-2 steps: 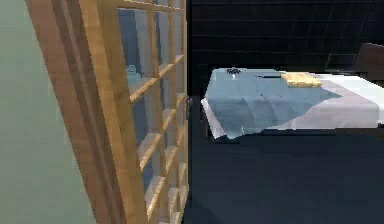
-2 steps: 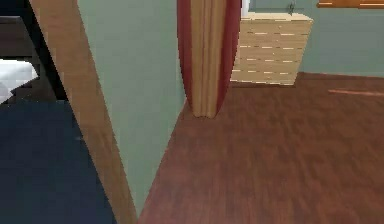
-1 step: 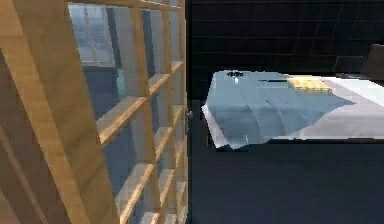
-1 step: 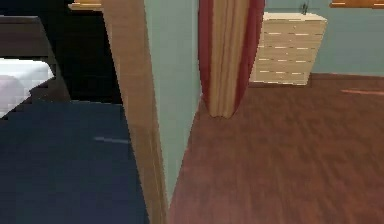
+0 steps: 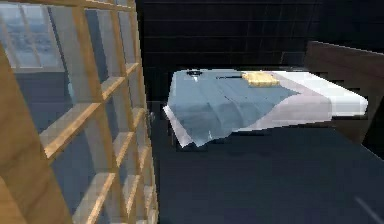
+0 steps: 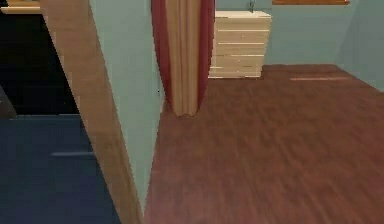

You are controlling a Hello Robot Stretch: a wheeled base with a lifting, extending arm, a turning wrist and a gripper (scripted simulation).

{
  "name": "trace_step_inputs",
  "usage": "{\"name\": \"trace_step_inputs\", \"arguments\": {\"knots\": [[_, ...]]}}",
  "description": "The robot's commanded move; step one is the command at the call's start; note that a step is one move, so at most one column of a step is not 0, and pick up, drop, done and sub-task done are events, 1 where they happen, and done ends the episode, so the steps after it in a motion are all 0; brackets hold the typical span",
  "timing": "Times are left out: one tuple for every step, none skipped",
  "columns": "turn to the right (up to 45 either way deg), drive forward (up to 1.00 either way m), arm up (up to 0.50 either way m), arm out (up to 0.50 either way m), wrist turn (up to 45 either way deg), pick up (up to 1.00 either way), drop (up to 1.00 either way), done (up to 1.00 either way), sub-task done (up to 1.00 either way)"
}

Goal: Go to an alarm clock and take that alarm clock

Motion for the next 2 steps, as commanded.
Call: {"name": "trace_step_inputs", "arguments": {"knots": [[0.0,1.0,0.0,0.0,0.0,0.0,0.0,0.0,0.0],[6.0,0.0,0.0,0.0,0.0,0.0,0.0,0.0,0.0]]}}
